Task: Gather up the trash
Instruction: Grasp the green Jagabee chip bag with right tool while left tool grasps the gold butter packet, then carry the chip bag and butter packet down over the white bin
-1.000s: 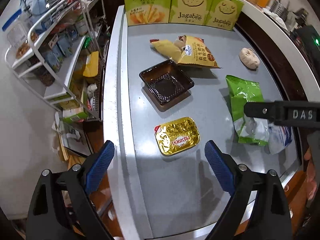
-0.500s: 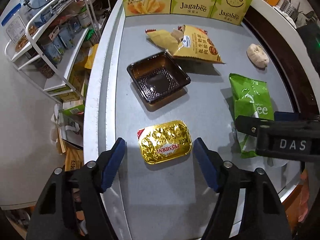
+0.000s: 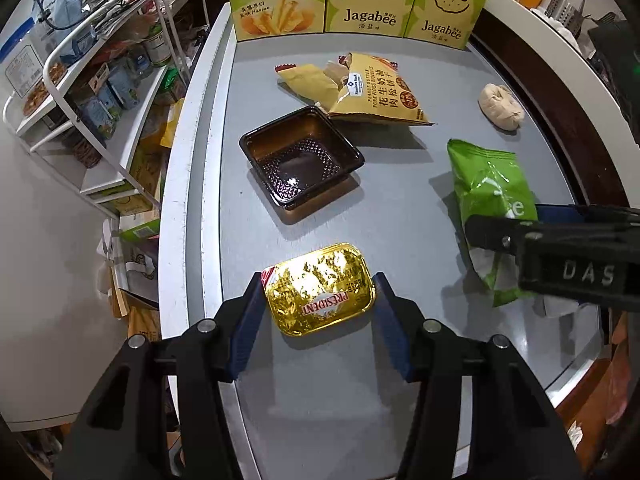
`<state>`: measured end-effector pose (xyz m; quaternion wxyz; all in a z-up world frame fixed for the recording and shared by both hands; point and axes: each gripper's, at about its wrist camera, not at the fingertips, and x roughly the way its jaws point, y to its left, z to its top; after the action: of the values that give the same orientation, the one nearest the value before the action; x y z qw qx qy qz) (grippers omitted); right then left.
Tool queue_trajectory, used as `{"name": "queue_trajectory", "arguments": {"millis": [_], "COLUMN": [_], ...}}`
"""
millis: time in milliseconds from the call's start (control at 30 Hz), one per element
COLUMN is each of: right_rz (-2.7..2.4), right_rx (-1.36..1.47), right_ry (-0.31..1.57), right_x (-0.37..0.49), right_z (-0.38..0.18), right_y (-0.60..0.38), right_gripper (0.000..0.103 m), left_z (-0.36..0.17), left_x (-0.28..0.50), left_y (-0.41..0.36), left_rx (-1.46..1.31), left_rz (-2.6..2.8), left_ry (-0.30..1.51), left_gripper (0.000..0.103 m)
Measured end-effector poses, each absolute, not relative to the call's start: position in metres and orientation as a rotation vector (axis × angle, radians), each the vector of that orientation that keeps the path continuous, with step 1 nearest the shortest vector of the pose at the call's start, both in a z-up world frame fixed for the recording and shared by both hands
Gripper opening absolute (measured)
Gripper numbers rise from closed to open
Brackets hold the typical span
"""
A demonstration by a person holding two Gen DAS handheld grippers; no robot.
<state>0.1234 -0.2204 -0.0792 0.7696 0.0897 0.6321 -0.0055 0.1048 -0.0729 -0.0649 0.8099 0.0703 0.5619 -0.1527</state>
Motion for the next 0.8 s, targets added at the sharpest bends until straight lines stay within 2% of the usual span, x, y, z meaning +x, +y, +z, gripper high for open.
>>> {"name": "queue_trajectory", "arguments": {"millis": [200, 800], "right_rz": [0.02, 0.093], "right_rx": [0.213, 0.199], "right_ry": [1.319, 1.231], "right_x": [0.109, 0.083], "right_z": [-0.063, -0.024], "right_y": [-0.223, -0.224], "right_gripper": [0.06, 0.06], "left_z": [-0.061, -0.037], "left_x": [0.104, 0.09], "left_y": [-0.068, -0.056], "left_rx": [0.132, 0.104], "left_rz": [-0.331, -0.349], "left_ry": [1.191, 1.142], "left_gripper": [0.054, 0.054]}}
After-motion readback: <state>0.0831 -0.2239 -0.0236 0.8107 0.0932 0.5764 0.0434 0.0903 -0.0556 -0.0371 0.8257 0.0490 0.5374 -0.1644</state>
